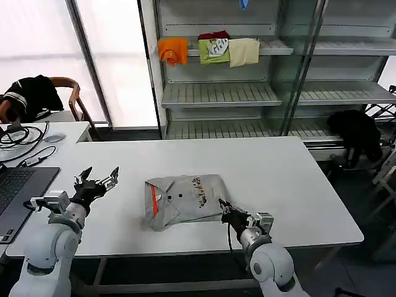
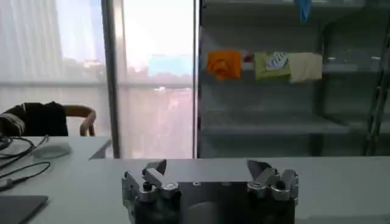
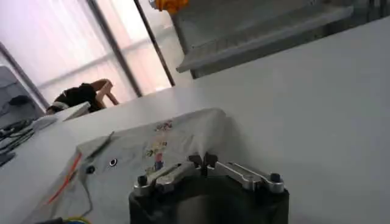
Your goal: Fold and organize the clothes.
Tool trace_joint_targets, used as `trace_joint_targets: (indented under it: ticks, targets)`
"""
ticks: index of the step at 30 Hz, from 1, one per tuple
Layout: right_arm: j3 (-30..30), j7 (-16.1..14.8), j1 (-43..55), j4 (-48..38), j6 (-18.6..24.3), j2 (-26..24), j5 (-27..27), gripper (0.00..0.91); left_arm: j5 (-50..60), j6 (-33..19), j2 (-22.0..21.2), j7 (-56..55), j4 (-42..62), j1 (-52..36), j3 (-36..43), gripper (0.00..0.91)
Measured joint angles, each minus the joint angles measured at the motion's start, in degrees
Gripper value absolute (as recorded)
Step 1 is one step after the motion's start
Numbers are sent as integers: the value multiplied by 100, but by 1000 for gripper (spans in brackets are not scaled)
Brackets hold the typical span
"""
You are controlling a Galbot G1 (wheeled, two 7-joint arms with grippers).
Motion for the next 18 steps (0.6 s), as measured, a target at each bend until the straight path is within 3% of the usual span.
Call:
trace_joint_targets:
  ticks: [6, 13, 18]
  targets:
    - [48, -294, -164, 162, 112, -32, -735, 907, -9, -70, -87, 17, 78, 100, 7, 907]
    - [155, -451, -207, 410, 580, -203, -1984, 907, -20, -307, -131, 113, 226, 251, -13, 907]
    - [356, -562, -143, 460, 641, -371, -2395, 907, -59, -476, -182, 120, 279, 377, -16, 907]
